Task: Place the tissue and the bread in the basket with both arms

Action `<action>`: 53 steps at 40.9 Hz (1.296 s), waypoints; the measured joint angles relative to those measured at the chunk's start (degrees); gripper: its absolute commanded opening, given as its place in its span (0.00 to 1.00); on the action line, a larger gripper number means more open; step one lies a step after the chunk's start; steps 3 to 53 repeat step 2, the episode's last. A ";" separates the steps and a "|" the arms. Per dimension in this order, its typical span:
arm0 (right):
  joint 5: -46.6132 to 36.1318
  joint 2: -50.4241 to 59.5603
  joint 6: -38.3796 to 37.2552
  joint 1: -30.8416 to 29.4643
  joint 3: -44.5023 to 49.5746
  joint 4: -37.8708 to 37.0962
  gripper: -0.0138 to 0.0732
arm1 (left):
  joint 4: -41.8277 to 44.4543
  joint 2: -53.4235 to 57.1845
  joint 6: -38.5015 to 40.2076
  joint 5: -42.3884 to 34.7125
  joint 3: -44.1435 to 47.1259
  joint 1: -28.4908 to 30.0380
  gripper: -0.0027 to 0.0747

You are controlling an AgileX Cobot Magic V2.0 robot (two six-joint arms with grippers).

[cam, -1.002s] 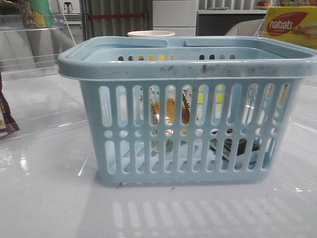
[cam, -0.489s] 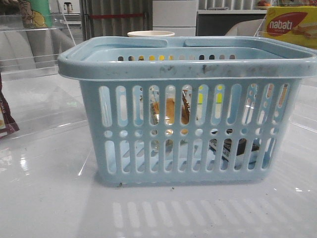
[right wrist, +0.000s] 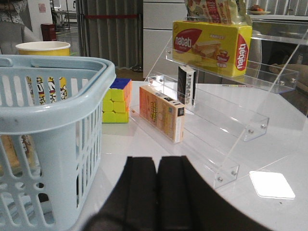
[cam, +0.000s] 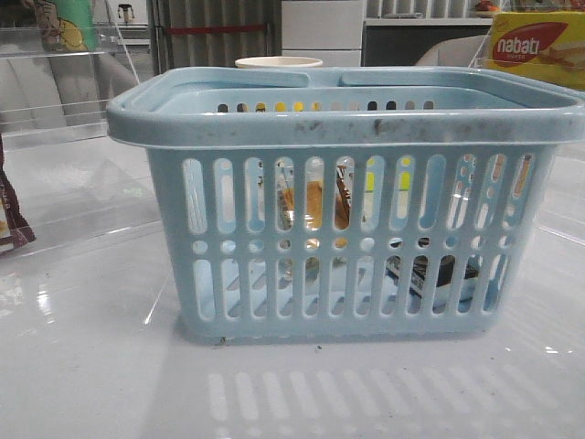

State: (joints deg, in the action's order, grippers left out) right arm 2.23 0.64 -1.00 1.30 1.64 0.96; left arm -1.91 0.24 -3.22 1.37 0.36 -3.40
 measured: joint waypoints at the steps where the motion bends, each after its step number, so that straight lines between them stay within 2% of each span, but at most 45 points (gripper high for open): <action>1: 0.00 0.00 0.00 0.00 0.00 0.00 0.19 | 0.00 0.00 0.00 0.00 0.00 0.00 0.15; 53: 0.00 0.00 0.00 0.00 0.00 0.00 0.19 | 0.00 0.00 0.00 0.00 0.00 0.00 0.15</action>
